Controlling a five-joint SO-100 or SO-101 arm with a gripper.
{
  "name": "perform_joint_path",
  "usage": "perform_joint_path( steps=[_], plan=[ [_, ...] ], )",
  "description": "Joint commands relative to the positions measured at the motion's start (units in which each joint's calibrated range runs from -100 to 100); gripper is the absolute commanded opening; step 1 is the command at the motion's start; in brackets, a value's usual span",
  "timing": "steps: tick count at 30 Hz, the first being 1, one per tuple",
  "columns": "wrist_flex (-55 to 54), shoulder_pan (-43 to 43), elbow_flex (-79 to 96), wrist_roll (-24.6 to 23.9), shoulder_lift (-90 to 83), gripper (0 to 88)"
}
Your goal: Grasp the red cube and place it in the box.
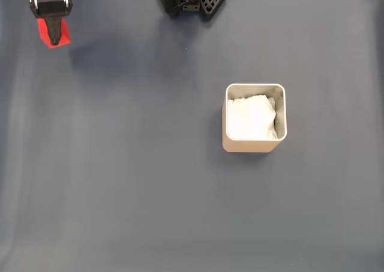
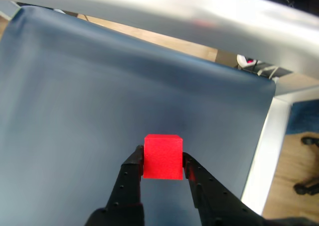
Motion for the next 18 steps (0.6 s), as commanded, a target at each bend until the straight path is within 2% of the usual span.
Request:
perform_joint_path(
  steps=[1,9,18],
  plan=[
    [1.5,-4.5,-4.9,1.2,-3.6,0.1],
    [3.4,-16.5,-5.8,3.4,-7.1,0.1],
    [4.7,-32.9,-6.0,1.1,-10.0,0.1]
  ],
)
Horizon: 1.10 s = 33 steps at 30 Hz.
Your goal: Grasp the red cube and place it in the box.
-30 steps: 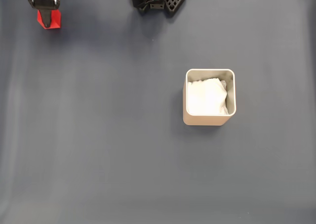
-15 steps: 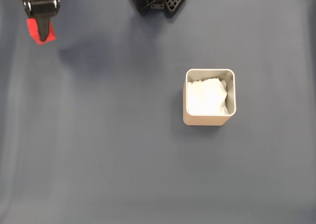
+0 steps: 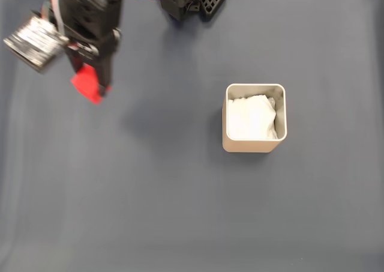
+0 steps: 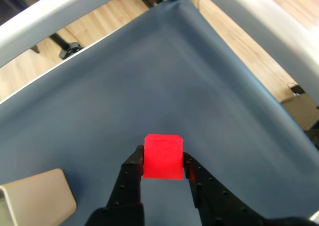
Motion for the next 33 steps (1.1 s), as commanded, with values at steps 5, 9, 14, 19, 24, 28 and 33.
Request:
perform_joint_path(
  steps=[5,9,14,19,24,28,33],
  plan=[
    [1.0,-14.2,-3.4,-3.2,-4.3,0.1],
    [1.8,-20.0,-3.5,-4.3,-5.3,0.1],
    [3.1,-24.9,-3.9,-4.5,-5.8,0.1],
    [4.3,-29.1,-4.9,-3.7,-5.7,0.1],
    [5.7,-34.2,-5.3,-2.6,-6.3,0.1],
    [6.0,-38.0,-4.4,-2.4,-7.3,0.1],
    [6.3,-41.6,-3.8,-2.5,-7.4,0.1]
  ],
)
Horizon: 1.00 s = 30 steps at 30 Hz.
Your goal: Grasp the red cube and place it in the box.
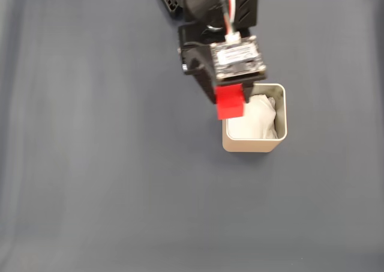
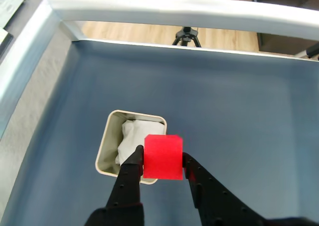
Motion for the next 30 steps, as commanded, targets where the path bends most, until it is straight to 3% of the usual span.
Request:
perform_joint_path(
  steps=[1,12,30],
  plan=[
    [0.3,-2.0,-1.4,0.0,-1.3,0.1],
    [0.0,-6.9,-1.4,0.4,0.2,0.1],
    [-2.3,-4.5,-1.8,1.2,3.5,0.5]
  ],
)
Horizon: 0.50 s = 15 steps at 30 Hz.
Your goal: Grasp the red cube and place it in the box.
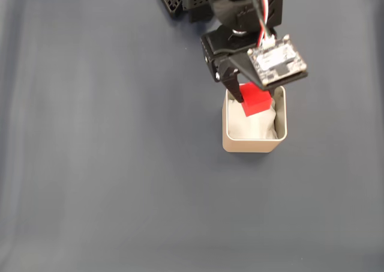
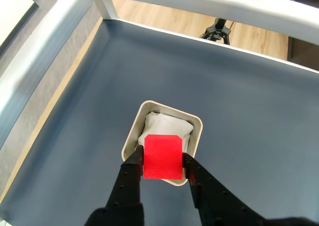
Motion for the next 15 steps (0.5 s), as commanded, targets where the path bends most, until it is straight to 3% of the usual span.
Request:
perform_joint_path(
  steps=[1,15],
  plan=[
    [-1.0,1.3,-1.7,0.0,0.3,0.5],
    [-2.5,1.6,-2.6,-0.7,2.3,0.6]
  ],
)
